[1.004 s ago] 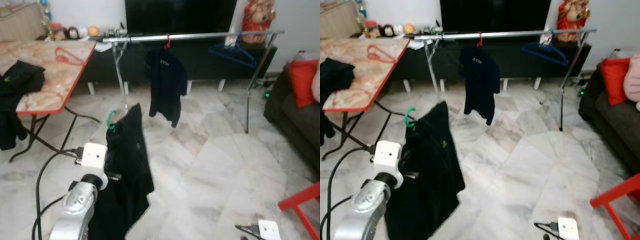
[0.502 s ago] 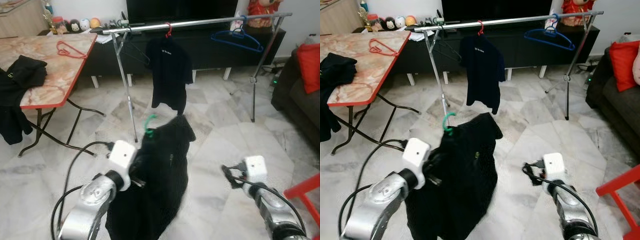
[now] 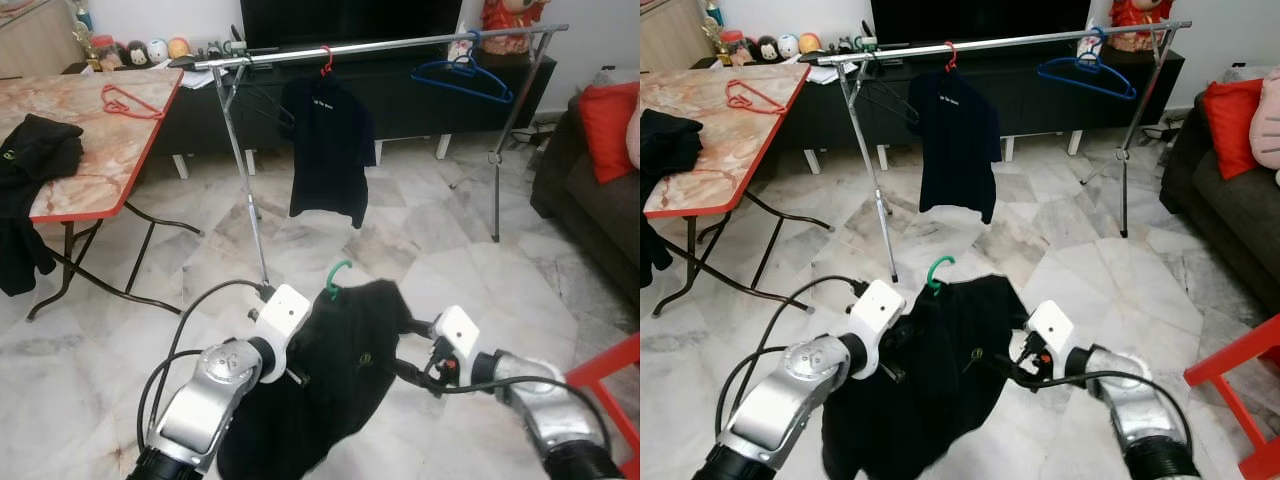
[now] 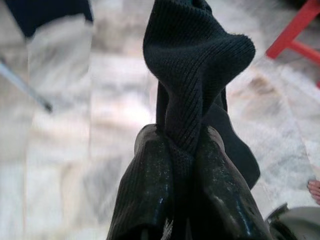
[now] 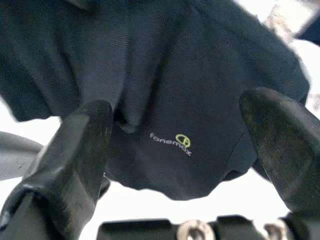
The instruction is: Hang hanger
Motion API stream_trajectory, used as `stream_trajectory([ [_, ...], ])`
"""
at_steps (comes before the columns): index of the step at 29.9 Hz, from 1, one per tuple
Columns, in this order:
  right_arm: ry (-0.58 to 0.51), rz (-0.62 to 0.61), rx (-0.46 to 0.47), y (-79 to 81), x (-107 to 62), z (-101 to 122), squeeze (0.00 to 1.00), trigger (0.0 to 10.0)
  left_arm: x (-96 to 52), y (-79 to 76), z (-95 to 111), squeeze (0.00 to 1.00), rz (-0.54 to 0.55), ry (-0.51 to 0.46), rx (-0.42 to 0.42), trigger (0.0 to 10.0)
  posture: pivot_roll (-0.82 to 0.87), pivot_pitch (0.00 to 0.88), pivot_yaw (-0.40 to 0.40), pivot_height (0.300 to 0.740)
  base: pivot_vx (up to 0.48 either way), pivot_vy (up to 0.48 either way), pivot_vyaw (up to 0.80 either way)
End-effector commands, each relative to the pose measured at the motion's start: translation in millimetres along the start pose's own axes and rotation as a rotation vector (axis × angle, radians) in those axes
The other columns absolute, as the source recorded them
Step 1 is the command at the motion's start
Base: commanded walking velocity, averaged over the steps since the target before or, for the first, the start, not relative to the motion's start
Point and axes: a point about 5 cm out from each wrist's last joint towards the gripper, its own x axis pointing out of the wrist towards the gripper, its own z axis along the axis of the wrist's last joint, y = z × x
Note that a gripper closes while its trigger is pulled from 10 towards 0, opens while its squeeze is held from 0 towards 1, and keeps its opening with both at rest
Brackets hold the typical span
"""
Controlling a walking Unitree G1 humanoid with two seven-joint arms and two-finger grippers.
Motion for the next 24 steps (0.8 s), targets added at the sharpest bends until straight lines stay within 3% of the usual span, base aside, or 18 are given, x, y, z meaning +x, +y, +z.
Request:
stream_trajectory([
  [1, 0.005, 0.076, 0.000, 6.4, 1.7, 3.3, 0.00, 10.0, 2.0, 4.2, 6.5, 0.00, 0.038, -0.003, -0.013, 10.0, -0.03, 0.000, -0.009, 0.740, 0.000, 0.000, 0.00],
  [8, 0.038, 0.148, 0.025, 13.5, 5.0, 4.6, 0.00, 10.0, 12.3, -4.5, 18.1, 0.00, 0.058, -0.040, -0.136, 10.0, -0.02, 0.000, -0.041, 0.740, 0.000, 0.000, 0.00],
  [15, 0.085, 0.129, 0.029, 13.4, 1.9, -1.2, 0.00, 10.0, 12.8, -16.2, 39.2, 0.00, -0.018, -0.152, -0.163, 10.0, -0.02, 0.000, -0.049, 0.740, 0.000, 0.000, 0.00],
  [17, 0.096, 0.069, 0.026, 8.8, 0.2, -4.9, 0.00, 10.0, 11.5, -16.8, 47.6, 0.00, -0.037, -0.207, -0.168, 10.0, -0.02, 0.000, -0.049, 0.740, 0.000, 0.000, 0.00],
  [18, 0.097, -0.043, 0.017, 0.4, -1.4, -7.8, 0.00, 10.0, 9.4, -14.9, 56.2, 0.00, -0.048, -0.269, -0.169, 10.0, -0.02, 0.000, -0.050, 0.740, 0.000, 0.000, 0.00],
  [19, 0.097, -0.069, 0.015, -1.4, -1.8, -8.3, 0.00, 10.0, 8.9, -14.4, 58.0, 0.00, -0.049, -0.281, -0.169, 10.0, -0.02, 0.000, -0.050, 0.740, 0.000, 0.000, 0.00],
  [20, 0.097, -0.189, 0.078, -10.9, -4.3, -12.2, 0.00, 10.0, 6.5, -11.5, 63.2, 0.00, -0.060, -0.319, -0.168, 10.0, -0.03, 0.000, -0.045, 0.740, 0.000, 0.000, 0.00],
  [23, 0.075, -0.239, 0.056, -14.2, -7.1, -10.7, 0.00, 10.0, 5.0, -9.1, 66.3, 0.00, -0.067, -0.342, -0.177, 10.0, -0.03, 0.000, -0.044, 0.740, 0.000, 0.000, 0.00],
  [24, 0.047, -0.306, 0.075, -18.4, -9.9, -9.8, 0.00, 10.0, 2.7, -5.9, 69.9, 0.00, -0.082, -0.371, -0.170, 10.0, -0.03, 0.000, -0.037, 0.740, 0.000, 0.000, 0.00],
])
